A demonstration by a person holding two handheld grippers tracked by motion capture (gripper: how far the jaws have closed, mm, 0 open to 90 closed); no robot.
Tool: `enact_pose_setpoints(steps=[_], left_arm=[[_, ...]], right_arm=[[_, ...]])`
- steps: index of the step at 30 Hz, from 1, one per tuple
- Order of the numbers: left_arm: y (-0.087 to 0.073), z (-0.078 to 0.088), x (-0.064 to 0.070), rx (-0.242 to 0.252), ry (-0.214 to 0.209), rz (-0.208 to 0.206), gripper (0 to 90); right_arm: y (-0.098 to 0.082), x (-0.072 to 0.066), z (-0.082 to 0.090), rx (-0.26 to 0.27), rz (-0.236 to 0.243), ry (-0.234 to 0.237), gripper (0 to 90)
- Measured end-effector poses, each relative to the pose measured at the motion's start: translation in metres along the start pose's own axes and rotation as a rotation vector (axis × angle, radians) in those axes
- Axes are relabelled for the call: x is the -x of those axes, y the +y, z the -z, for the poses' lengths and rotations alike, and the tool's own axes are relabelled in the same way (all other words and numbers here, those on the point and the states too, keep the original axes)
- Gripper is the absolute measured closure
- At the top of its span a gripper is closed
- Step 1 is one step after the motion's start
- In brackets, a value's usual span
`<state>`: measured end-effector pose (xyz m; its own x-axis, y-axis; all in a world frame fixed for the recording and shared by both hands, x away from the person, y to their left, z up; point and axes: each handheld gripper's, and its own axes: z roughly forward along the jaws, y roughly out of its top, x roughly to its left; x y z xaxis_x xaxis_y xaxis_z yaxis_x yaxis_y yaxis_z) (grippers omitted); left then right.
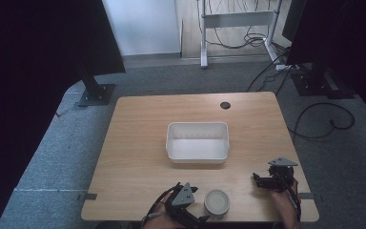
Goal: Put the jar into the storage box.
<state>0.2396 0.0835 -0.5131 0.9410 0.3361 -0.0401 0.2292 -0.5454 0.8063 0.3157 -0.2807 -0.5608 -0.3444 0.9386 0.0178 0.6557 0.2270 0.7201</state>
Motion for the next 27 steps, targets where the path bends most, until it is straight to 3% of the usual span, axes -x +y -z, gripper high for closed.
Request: enact_pose_setpoints(steps=[21, 27], left_arm=[[0.006, -0.033, 0.011, -0.017, -0.015, -0.040, 2.9], [0.009, -0.043, 0.014, -0.027, -0.003, -0.059, 3.8]], right_arm=[[0.000, 0.000, 0.000, 0.000, 0.000, 0.001, 3.1], [0.000, 0.000, 0.000, 0.000, 0.000, 0.000, 3.1]])
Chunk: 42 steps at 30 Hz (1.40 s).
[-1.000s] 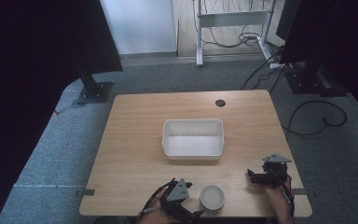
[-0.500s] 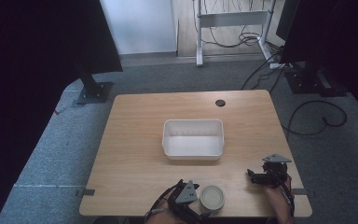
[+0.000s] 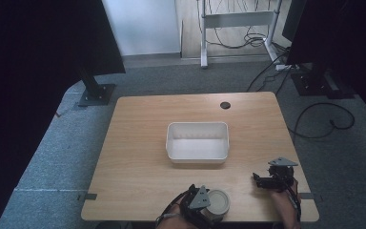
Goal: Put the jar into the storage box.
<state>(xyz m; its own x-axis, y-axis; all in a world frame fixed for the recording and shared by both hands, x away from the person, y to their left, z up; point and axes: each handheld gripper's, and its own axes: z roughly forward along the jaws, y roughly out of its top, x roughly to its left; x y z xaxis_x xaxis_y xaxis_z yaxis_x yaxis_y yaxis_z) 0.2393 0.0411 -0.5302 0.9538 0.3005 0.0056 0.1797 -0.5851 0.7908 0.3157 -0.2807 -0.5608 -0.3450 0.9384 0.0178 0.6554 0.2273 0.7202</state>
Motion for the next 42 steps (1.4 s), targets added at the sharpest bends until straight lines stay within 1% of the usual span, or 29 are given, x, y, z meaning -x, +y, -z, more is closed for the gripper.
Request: enact_pose_setpoints(steps=[3, 6, 8, 9, 12, 16, 18, 21, 32, 42], left_arm=[[0.001, -0.005, 0.001, -0.008, 0.009, -0.009, 4.9], [0.002, -0.009, 0.002, -0.014, 0.008, -0.013, 6.2], [0.001, -0.012, 0.002, -0.021, 0.018, -0.020, 7.9], [0.000, -0.012, 0.002, -0.022, 0.021, -0.019, 9.7], [0.000, -0.012, 0.002, -0.016, 0.021, -0.011, 10.2], [0.000, -0.011, 0.003, -0.015, 0.027, -0.020, 10.4], [-0.001, -0.011, 0.003, -0.013, 0.034, -0.016, 10.4], [0.000, -0.010, 0.000, -0.010, 0.027, 0.001, 10.4], [0.005, -0.001, -0.009, -0.011, 0.068, 0.012, 10.4], [0.012, 0.006, -0.020, -0.005, 0.089, 0.027, 10.4]], right_arm=[[0.000, 0.000, 0.000, 0.000, 0.000, 0.000, 3.1], [0.000, 0.000, 0.000, 0.000, 0.000, 0.000, 3.1], [0.000, 0.000, 0.000, 0.000, 0.000, 0.001, 3.1], [0.000, 0.000, 0.000, 0.000, 0.000, 0.001, 3.1], [0.000, 0.000, 0.000, 0.000, 0.001, 0.001, 3.1], [0.000, 0.000, 0.000, 0.000, 0.001, 0.002, 3.1], [0.000, 0.000, 0.000, 0.000, 0.002, 0.002, 3.1], [0.000, 0.000, 0.000, 0.000, 0.002, 0.002, 3.1], [0.000, 0.000, 0.000, 0.000, 0.002, 0.003, 3.1], [0.000, 0.000, 0.000, -0.001, 0.002, 0.003, 3.1]])
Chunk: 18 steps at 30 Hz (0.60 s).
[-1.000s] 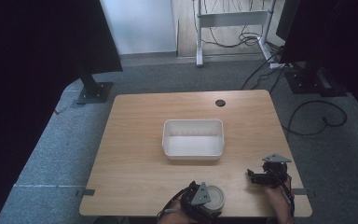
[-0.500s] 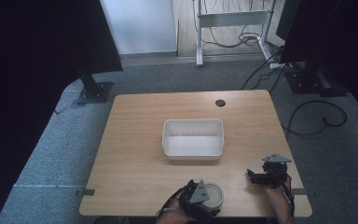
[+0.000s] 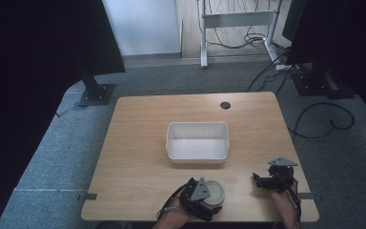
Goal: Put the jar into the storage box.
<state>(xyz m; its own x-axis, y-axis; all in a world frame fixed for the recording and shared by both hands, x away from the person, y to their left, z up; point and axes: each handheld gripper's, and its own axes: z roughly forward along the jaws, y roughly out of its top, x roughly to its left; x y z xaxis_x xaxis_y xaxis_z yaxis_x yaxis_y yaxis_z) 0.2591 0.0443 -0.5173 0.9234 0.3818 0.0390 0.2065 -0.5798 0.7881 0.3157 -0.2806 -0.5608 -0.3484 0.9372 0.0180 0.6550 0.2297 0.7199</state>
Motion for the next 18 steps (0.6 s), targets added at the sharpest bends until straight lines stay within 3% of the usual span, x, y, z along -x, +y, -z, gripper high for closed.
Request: enact_pose_setpoints(steps=[18], left_arm=[[0.015, 0.004, -0.024, 0.007, 0.042, 0.028, 10.4]], right_arm=[[0.000, 0.000, 0.000, 0.000, 0.000, 0.000, 3.1]])
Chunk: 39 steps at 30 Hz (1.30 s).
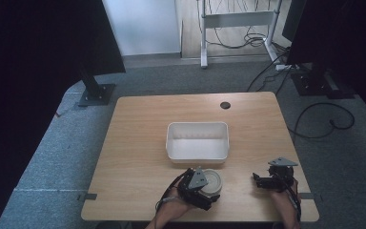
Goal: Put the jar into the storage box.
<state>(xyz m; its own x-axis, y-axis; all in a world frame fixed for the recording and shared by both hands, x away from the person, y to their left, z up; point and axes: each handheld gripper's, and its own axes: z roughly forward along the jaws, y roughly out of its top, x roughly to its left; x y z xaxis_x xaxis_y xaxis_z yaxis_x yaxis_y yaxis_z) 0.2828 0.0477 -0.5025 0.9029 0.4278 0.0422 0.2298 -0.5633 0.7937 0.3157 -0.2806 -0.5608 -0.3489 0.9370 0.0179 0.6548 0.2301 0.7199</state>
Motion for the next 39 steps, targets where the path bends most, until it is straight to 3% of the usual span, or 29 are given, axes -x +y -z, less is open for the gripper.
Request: enact_pose_setpoints(steps=[20, 39], left_arm=[[0.015, 0.000, -0.021, 0.010, 0.066, 0.012, 10.4], [0.032, 0.003, -0.047, 0.030, 0.108, 0.051, 10.4]], right_arm=[[0.000, 0.000, 0.000, 0.000, 0.000, 0.000, 3.1], [0.000, 0.000, 0.000, 0.000, 0.000, 0.001, 3.1]])
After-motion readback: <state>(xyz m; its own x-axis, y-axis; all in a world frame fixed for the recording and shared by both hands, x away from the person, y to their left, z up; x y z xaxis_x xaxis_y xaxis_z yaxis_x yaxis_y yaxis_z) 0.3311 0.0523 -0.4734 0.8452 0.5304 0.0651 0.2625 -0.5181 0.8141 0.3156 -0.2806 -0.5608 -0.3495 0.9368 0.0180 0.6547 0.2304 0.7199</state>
